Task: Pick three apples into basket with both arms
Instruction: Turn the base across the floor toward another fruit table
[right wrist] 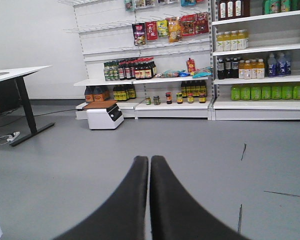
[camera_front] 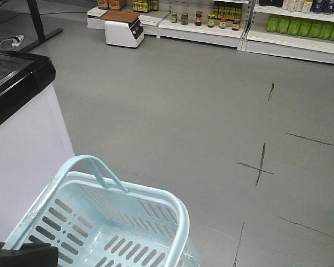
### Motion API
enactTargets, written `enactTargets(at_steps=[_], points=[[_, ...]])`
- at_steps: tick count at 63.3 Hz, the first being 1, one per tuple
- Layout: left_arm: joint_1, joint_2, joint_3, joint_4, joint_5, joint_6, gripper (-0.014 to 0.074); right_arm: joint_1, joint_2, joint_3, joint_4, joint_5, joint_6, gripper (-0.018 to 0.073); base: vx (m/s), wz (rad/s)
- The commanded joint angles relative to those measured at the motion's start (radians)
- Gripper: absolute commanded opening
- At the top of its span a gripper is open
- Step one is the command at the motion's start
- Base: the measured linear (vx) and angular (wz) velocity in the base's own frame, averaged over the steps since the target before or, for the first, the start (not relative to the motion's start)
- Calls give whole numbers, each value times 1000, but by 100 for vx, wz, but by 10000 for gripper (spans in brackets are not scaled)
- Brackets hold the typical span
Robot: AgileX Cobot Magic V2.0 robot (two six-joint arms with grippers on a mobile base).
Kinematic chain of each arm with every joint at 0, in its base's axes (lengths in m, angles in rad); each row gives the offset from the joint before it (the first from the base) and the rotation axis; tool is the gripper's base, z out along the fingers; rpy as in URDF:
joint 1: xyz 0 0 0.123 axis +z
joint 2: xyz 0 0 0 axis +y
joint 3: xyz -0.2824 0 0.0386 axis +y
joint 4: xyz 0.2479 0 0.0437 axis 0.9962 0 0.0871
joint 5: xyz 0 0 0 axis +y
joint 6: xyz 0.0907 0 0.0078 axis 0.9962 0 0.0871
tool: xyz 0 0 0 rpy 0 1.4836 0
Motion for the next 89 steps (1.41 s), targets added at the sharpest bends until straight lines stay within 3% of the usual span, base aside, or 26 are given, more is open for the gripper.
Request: enactTargets(at_steps=[1,89], points=[[-3,-1,-34,-40,-68,0,-7,-5,-11,13,-11,-74,-5,-1,13,1],[-3,-1,-34,-40,-68,0,-7,-5,-11,13,-11,-74,-5,-1,18,-17]])
